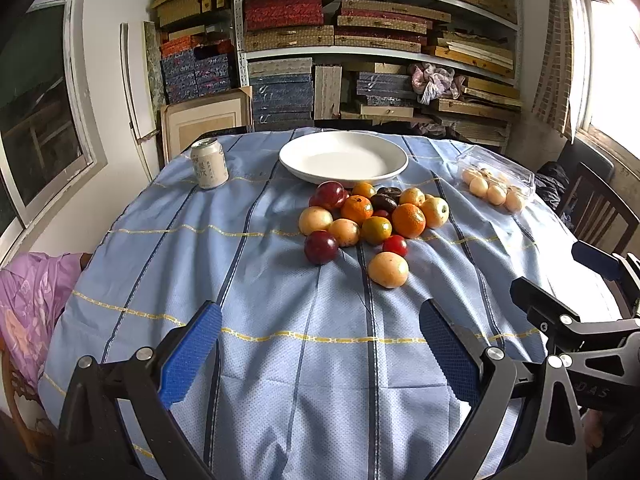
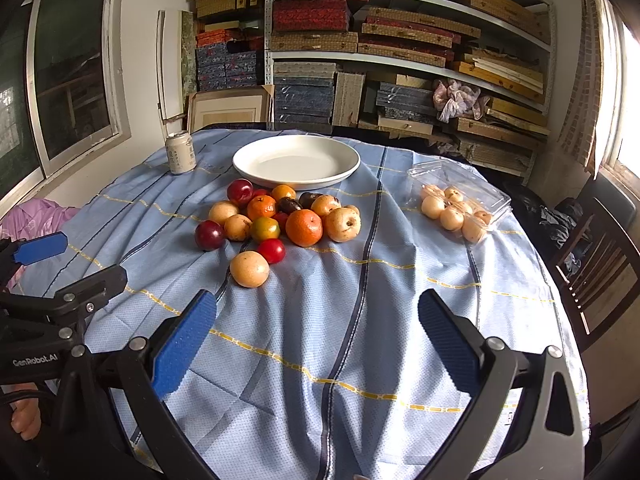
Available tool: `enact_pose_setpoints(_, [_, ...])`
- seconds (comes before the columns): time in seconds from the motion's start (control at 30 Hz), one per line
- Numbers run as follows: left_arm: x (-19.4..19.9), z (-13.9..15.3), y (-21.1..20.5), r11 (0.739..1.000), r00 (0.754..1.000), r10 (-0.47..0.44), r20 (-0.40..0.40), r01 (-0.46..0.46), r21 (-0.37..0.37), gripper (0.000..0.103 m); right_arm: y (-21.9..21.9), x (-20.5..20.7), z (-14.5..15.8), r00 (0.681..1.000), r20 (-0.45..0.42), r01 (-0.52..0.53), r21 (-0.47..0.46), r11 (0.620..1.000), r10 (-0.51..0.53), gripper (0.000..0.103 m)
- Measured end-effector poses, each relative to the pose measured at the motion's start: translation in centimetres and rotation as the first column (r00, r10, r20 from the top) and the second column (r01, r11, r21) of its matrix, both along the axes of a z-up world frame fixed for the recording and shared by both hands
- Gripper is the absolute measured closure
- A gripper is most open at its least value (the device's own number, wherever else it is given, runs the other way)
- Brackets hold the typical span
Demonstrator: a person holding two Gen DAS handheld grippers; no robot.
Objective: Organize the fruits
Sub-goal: 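Move both tools toward the fruit pile beside the white plate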
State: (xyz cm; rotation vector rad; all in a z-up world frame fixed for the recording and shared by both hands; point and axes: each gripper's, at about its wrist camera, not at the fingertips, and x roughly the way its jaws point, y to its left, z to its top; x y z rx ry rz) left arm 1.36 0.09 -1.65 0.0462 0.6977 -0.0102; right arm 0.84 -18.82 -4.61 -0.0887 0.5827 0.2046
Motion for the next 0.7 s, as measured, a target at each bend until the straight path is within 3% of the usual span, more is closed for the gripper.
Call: enact_pose_setpoints(0.7, [1.1, -1.2, 0.6, 1.000, 0.999, 0.013, -0.038, -0.013, 0.000, 0.003, 0.6, 1.1, -1.0, 0.999, -0.035, -0.008, -0.001, 1.000, 0.008, 0.004])
